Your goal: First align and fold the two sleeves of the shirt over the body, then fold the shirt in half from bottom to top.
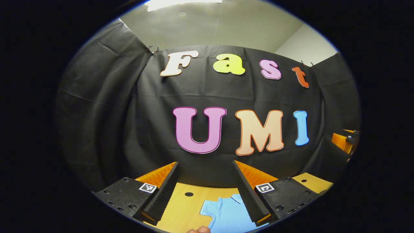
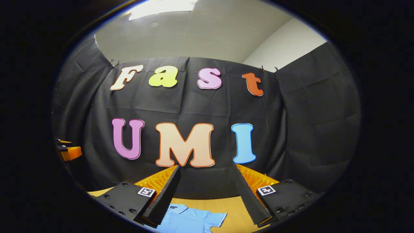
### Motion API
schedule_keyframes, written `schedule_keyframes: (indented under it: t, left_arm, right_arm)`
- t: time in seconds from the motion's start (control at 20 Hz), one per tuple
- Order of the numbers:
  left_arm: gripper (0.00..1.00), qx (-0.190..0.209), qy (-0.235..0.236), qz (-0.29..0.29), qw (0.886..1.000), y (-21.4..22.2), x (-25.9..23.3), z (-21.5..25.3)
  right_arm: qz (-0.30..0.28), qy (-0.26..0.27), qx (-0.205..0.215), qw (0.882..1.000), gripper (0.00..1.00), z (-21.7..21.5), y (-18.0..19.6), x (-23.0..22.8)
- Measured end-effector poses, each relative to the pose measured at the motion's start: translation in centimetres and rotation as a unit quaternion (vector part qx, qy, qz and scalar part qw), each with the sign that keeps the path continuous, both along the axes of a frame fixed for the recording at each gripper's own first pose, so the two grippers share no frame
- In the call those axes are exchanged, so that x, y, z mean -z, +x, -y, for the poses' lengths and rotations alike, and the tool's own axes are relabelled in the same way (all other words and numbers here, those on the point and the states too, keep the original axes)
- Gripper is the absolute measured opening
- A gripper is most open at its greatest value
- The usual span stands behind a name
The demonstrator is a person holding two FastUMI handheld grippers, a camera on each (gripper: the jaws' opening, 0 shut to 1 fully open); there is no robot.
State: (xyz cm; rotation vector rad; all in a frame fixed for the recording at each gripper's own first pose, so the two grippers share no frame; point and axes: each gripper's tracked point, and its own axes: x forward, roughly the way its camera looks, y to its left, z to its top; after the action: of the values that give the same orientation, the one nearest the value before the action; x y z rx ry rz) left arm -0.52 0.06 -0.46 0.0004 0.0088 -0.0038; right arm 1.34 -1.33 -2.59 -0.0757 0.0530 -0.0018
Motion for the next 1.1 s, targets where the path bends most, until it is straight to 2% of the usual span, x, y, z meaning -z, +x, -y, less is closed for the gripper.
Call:
schedule_keyframes:
  t: [0.15, 0.55, 0.8, 1.1]
  left_arm:
    - [0.94, 0.0, 0.0, 0.0, 1.0, -0.2, 0.0, 0.5]
    - [0.94, -0.024, 0.012, -0.004, 1.0, -0.8, 0.4, 1.2]
    - [0.94, -0.056, 0.021, -0.022, 0.998, -1.3, 1.7, 1.5]
    - [0.95, -0.082, 0.032, -0.043, 0.995, -1.4, 2.9, 2.4]
  right_arm:
    - [-0.019, -0.018, -0.008, 1.0, 0.98, 0.8, 1.1, 2.1]
    - [-0.122, -0.03, -0.011, 0.992, 0.99, 4.9, 4.9, 11.4]
    - [-0.19, -0.04, -0.021, 0.981, 0.99, 6.2, 6.1, 18.9]
    - [-0.239, -0.042, -0.03, 0.97, 0.99, 7.5, 7.6, 25.6]
